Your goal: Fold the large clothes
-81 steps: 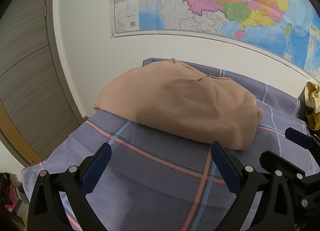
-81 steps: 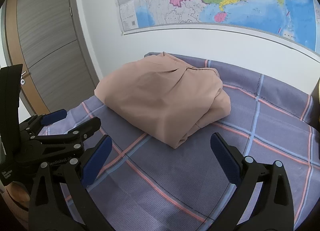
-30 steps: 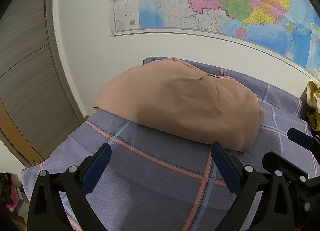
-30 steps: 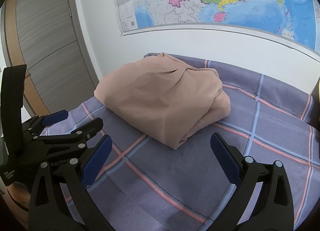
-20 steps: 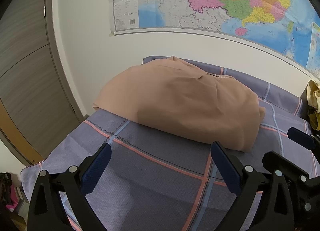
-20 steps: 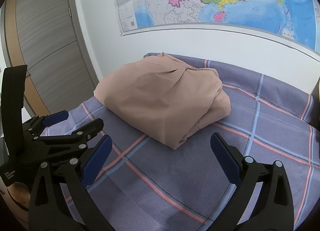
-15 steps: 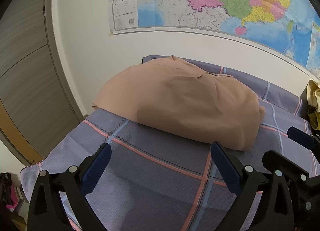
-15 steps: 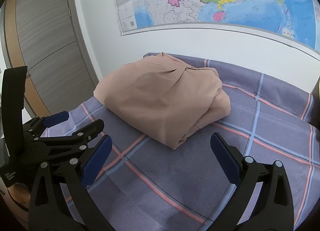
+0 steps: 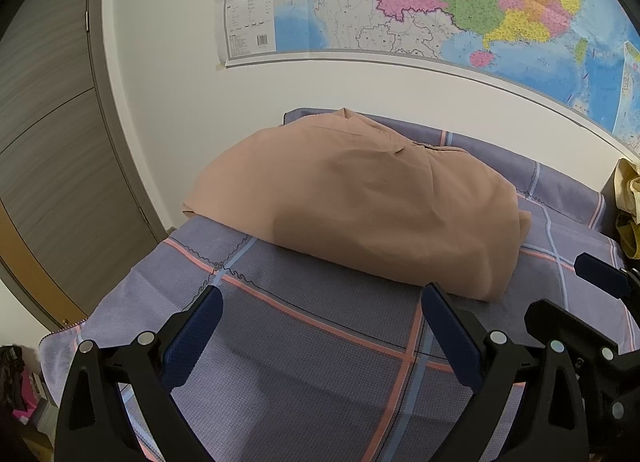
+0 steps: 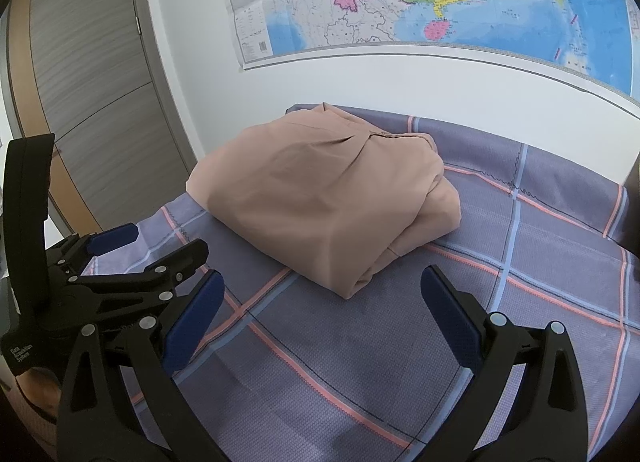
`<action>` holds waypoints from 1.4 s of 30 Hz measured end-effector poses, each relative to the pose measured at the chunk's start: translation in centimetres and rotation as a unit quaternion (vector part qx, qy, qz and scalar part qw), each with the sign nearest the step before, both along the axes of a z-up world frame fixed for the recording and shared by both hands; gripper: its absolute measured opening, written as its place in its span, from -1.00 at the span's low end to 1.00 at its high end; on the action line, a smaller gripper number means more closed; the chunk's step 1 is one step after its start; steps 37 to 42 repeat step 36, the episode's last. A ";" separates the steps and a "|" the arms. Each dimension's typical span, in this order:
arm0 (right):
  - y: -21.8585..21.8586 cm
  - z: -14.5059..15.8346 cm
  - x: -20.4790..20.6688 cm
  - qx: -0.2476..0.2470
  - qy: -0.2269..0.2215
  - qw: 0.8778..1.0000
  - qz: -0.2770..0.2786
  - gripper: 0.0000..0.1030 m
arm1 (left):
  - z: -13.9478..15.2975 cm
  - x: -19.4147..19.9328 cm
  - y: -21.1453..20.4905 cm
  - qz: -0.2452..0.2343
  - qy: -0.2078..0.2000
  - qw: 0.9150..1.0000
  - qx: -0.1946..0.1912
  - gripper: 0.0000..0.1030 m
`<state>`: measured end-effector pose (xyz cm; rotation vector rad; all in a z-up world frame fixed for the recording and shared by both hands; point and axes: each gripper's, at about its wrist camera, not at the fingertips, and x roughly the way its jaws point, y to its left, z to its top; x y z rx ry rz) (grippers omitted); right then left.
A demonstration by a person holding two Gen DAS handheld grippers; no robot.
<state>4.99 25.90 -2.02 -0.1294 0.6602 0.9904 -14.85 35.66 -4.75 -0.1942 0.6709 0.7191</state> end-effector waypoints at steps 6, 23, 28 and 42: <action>0.1 0.0 0.1 0.000 0.000 1.000 0.001 0.89 | 0.0 0.0 0.1 -0.001 -0.001 1.000 0.000 0.87; 0.1 0.0 0.2 0.003 0.001 1.000 -0.002 0.89 | 0.4 0.0 -0.4 -0.002 -0.006 1.000 0.005 0.87; 0.0 0.0 0.2 0.003 0.001 1.000 -0.004 0.89 | 0.4 -0.1 -0.7 -0.005 -0.007 1.000 0.004 0.87; -0.9 0.1 0.0 0.004 -0.001 1.000 -0.016 0.89 | 0.3 0.3 -1.4 -0.008 -0.002 1.000 -0.006 0.87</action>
